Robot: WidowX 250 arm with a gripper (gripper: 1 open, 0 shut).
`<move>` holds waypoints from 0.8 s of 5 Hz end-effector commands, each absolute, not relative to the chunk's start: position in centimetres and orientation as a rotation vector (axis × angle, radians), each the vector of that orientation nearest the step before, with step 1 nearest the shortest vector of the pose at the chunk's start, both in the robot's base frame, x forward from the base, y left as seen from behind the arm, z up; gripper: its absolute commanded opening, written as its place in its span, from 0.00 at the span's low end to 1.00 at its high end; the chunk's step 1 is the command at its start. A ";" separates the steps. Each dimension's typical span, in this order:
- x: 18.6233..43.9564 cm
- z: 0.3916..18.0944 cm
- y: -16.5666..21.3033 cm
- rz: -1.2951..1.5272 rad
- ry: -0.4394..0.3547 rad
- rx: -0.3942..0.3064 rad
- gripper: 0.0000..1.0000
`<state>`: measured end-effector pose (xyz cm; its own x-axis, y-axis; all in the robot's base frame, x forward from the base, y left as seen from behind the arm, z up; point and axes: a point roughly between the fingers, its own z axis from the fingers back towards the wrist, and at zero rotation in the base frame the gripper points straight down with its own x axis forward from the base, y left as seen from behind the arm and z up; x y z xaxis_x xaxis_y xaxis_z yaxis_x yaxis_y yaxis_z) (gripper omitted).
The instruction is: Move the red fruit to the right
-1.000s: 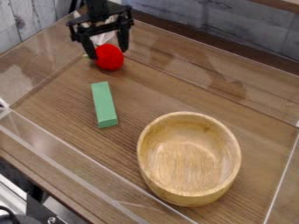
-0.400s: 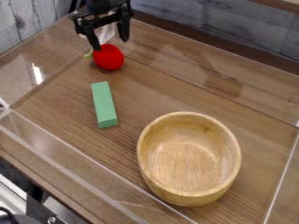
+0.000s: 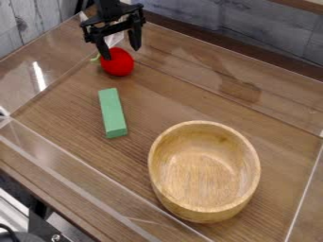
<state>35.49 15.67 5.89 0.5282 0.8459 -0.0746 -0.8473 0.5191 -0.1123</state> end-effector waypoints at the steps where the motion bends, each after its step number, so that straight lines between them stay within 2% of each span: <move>1: 36.4 7.0 15.9 0.969 -0.057 -0.134 1.00; 2: 36.4 6.2 15.4 0.927 -0.055 -0.132 1.00; 4: 35.7 5.8 15.6 0.826 -0.053 -0.143 1.00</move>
